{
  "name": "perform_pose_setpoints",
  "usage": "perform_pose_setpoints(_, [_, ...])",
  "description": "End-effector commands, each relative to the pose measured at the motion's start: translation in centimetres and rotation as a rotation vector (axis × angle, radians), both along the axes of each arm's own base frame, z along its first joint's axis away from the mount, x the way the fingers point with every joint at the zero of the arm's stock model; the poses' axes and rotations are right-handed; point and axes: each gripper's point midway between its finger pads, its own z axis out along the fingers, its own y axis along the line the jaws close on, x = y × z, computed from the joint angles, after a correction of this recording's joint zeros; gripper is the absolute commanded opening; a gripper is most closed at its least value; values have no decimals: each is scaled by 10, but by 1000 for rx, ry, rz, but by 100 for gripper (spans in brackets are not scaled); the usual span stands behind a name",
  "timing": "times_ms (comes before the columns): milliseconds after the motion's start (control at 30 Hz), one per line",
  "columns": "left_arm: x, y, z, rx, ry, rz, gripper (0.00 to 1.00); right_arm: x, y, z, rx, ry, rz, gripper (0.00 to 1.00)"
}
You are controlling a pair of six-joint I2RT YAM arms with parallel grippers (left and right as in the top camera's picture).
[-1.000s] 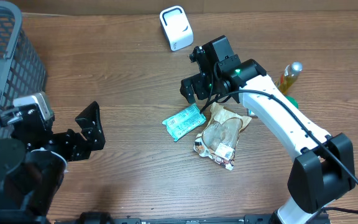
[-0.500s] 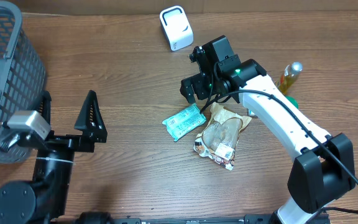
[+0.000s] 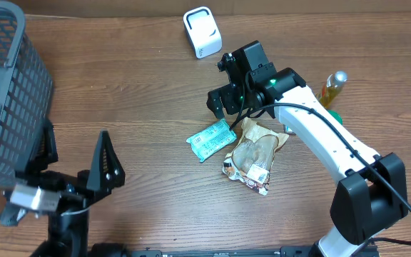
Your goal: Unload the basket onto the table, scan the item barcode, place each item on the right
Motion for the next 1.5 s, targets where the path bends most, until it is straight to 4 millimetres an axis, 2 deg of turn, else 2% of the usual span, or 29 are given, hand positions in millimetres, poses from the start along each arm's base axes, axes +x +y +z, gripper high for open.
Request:
perform_pose_setpoints(0, [-11, -2, -4, 2, -55, -11, 100, 1, -2, 0, -2, -5, -8, 100])
perform_pose_setpoints(233, [-27, -1, -8, 0, -144, -12, 99, 1, -2, 0, -2, -5, -8, 100])
perform_pose_setpoints(700, [-43, 1, -28, -8, -210, -2, 100, 1, -1, 0, -2, -5, -7, 100])
perform_pose_setpoints(1000, [-33, 8, -44, -34, -200, 32, 99, 1, -2, 0, -2, -5, -8, 100])
perform_pose_setpoints(1267, [-14, 19, -77, -70, -158, 84, 100, 1, -2, 0, -2, -5, -8, 100])
perform_pose_setpoints(1467, [-10, 21, -100, -83, -189, 96, 100, 1, -2, 0, -2, -5, -8, 100])
